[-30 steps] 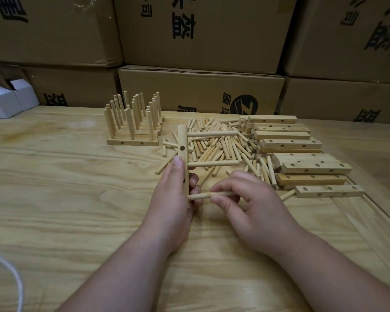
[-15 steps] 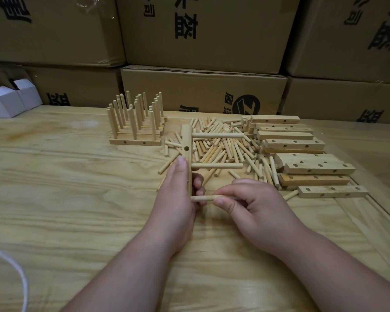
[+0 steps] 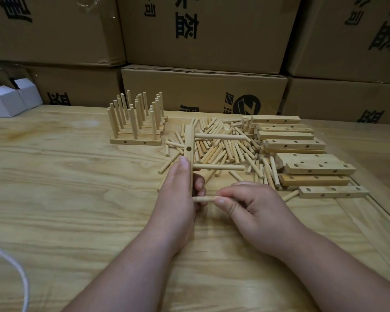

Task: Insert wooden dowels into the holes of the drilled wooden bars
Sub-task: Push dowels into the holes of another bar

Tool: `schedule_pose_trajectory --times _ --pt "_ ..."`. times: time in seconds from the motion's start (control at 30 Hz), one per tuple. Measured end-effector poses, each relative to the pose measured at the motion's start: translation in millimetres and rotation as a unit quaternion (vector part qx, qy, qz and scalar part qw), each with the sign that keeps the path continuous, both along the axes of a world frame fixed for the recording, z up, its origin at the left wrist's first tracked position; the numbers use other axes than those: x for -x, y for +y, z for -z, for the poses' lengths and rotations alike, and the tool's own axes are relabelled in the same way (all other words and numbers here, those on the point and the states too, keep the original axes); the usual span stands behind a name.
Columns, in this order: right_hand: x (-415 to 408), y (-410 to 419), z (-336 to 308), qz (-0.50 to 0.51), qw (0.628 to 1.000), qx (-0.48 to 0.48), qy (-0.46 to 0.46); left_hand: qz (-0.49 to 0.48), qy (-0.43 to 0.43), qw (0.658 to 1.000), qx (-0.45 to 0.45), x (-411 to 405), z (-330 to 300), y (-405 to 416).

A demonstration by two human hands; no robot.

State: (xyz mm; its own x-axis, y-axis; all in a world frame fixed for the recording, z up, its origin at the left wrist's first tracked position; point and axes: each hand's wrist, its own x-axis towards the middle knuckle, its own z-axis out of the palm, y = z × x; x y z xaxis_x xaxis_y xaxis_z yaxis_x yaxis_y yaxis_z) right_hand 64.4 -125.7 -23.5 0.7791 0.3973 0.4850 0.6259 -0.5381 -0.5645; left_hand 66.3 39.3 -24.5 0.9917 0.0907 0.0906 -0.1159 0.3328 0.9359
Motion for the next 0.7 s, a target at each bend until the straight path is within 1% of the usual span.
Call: schedule_pose_trajectory --times 0.07,0.17,0.33,0.43,0.5,0.6,0.7 --pt "0.6 -0.4 0.6 0.0 1.0 -0.004 0.008 0.003 -0.009 1.0 -0.022 -0.4 2.0 1.1" --pt "2.4 -0.2 -1.1 -0.002 0.998 -0.025 0.05 0.009 -0.021 0.998 -0.052 -1.5 5.4 2.9" --pt "5.1 -0.1 -4.3 -0.015 0.994 -0.053 0.093 0.01 -0.036 0.996 -0.081 -3.5 11.5 4.0" --pt "5.6 -0.8 -0.7 -0.01 0.992 -0.082 0.099 0.007 -0.038 0.996 -0.075 -4.6 13.3 1.8" --pt "4.4 -0.1 3.5 0.015 0.987 -0.12 0.105 0.001 -0.033 0.998 -0.06 -6.2 14.6 0.4" --pt "1.0 1.7 4.4 0.048 0.973 -0.181 0.134 -0.028 0.0 0.998 -0.049 -7.8 15.7 1.0" --pt "-4.6 1.4 2.2 0.092 0.959 -0.235 0.133 -0.044 0.024 0.998 -0.032 -8.3 15.1 2.3"
